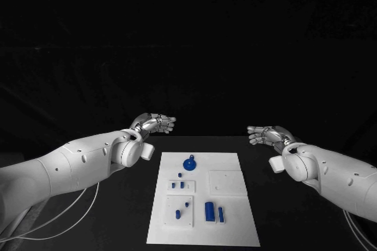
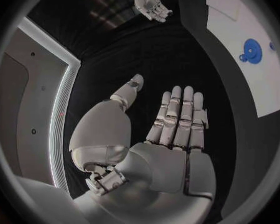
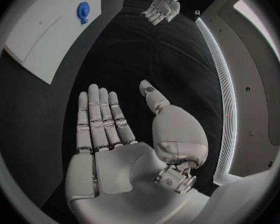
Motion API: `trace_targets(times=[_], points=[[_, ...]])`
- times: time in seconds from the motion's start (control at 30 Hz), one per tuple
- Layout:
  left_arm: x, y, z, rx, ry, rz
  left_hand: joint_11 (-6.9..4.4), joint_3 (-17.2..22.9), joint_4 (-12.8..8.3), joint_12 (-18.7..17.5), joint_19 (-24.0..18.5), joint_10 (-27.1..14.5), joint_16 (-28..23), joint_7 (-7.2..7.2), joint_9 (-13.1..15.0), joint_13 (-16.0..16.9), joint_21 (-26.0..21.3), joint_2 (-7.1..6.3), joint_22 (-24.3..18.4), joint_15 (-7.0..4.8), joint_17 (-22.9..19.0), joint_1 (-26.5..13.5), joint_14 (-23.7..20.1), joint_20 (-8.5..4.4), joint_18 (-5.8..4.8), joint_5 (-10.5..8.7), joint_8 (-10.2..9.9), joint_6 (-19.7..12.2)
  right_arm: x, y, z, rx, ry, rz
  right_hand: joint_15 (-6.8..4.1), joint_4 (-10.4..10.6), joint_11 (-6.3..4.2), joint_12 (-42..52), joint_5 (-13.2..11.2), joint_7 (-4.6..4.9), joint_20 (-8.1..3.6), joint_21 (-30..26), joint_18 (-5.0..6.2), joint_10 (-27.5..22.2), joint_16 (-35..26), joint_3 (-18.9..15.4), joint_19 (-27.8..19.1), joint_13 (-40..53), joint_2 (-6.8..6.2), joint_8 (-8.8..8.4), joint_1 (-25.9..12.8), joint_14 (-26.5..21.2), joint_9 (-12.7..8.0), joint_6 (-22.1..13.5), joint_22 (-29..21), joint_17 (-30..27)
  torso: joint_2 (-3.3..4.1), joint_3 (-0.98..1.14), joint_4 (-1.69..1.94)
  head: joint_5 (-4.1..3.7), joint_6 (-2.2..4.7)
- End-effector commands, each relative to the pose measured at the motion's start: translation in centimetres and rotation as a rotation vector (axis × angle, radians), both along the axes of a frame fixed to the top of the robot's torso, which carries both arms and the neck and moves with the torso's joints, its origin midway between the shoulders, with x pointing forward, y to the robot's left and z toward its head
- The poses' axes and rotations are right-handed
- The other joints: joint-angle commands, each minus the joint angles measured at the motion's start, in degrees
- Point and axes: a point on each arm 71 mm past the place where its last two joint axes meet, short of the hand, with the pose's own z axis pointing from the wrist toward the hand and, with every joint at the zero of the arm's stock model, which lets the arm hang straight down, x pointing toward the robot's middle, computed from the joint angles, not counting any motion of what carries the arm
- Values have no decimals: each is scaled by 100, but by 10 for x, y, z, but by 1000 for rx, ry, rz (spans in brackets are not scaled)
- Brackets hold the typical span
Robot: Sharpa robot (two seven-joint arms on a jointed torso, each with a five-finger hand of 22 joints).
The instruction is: Assemble the parts on the task board
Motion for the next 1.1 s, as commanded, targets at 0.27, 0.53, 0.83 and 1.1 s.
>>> trace_targets(times=[0.27, 0.53, 0.83, 1.1], points=[[-3, -4, -2, -14, -7, 14, -832, -2609, 1374, -391, -3113, -6179, -2237, -940, -2706, -387, -2922, 715, -2816, -1018, -2092, -5571, -4575, -411, -263, -371, -1847, -4370, -2, 6, 3, 39, -15, 2, -867, 1645, -918, -1927, -843, -1053, -865, -2683, -833, -4776, -2747, -2289, -3012, -3356, 209, -985, -4847, -4573, -3237, -4822, -6288, -3328, -83, 3, 59, -58, 30], [-30, -28, -8, -70, -40, 74, -832, -2609, 1374, -391, -3113, -6179, -2237, -940, -2706, -387, -2922, 715, -7043, -1018, -2092, -5571, -4575, -411, -263, -371, -1847, -4370, -21, 28, 9, 104, -77, -35, -867, 1645, -918, -1927, -843, -1053, -865, -2683, -833, -4776, -2747, -2289, -3012, -3356, 209, -985, -4847, -4573, -3237, -4822, -6288, -3328, -362, -54, 290, -438, 98], [-78, -58, -9, -128, -71, 169, -832, -2609, 1374, -391, -3113, -6179, -2237, -940, -2706, -387, -2922, 715, -7043, -1018, -2092, -5571, -4575, -411, -263, -371, -1847, -4370, -67, 63, 21, 195, -145, -111, -867, 1645, -918, -1927, -843, -1053, -865, -2683, -833, -4776, -2747, -2289, -3012, -3356, 209, -985, -4847, -4573, -3237, -4822, -6288, -3328, -425, -66, 342, -524, 113], [-95, -67, -8, -139, -76, 199, -832, -2609, 1374, -391, -3113, -6179, -2237, -940, -2706, -387, -2922, 715, -7043, -1018, -2092, -5571, -4575, -411, -263, -371, -1847, -4370, -99, 81, 30, 229, -162, -157, -867, 1645, -918, -1927, -843, -1053, -865, -2683, -833, -4776, -2747, -2289, -3012, -3356, 209, -985, -4847, -4573, -3237, -4822, -6288, -3328, -425, -66, 342, -524, 113]])
